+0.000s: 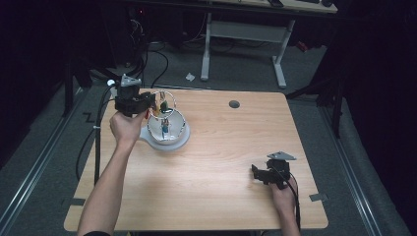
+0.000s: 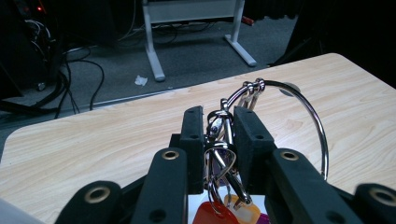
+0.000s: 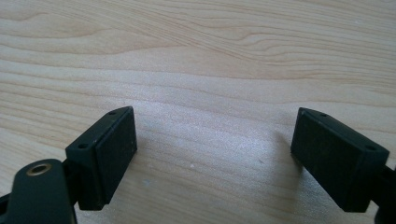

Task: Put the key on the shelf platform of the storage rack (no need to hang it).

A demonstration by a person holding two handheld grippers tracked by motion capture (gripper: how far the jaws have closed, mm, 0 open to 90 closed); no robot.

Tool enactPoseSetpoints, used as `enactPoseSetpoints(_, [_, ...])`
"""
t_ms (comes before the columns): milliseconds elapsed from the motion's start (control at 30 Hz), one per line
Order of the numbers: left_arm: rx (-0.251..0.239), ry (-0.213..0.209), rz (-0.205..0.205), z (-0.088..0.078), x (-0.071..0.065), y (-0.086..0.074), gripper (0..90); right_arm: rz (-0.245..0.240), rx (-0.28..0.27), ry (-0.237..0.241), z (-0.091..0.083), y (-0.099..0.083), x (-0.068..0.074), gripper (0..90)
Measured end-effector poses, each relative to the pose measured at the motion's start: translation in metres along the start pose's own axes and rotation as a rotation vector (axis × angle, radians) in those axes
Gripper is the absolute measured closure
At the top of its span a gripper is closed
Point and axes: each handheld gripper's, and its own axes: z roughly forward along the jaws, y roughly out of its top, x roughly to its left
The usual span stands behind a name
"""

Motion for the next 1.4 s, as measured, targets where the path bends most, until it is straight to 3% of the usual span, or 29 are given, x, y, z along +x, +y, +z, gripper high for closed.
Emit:
enactPoseSetpoints(500, [0.016, 0.006, 0.018, 0.01, -0.006, -0.006, 75.0, 0.0, 0.0, 0.0, 0.0, 0.0, 0.0, 14.3])
enactPoseSetpoints(967, [0.048, -0.009, 0.027, 0.019, -0.012, -0.021, 74.9, 0.0, 0.0, 0.0, 0.0, 0.0, 0.0, 14.3])
enactPoseSetpoints(1400, [0.067, 0.004, 0.032, 0.027, -0.013, -0.031, 74.4, 0.0, 0.0, 0.0, 0.0, 0.0, 0.0, 14.4])
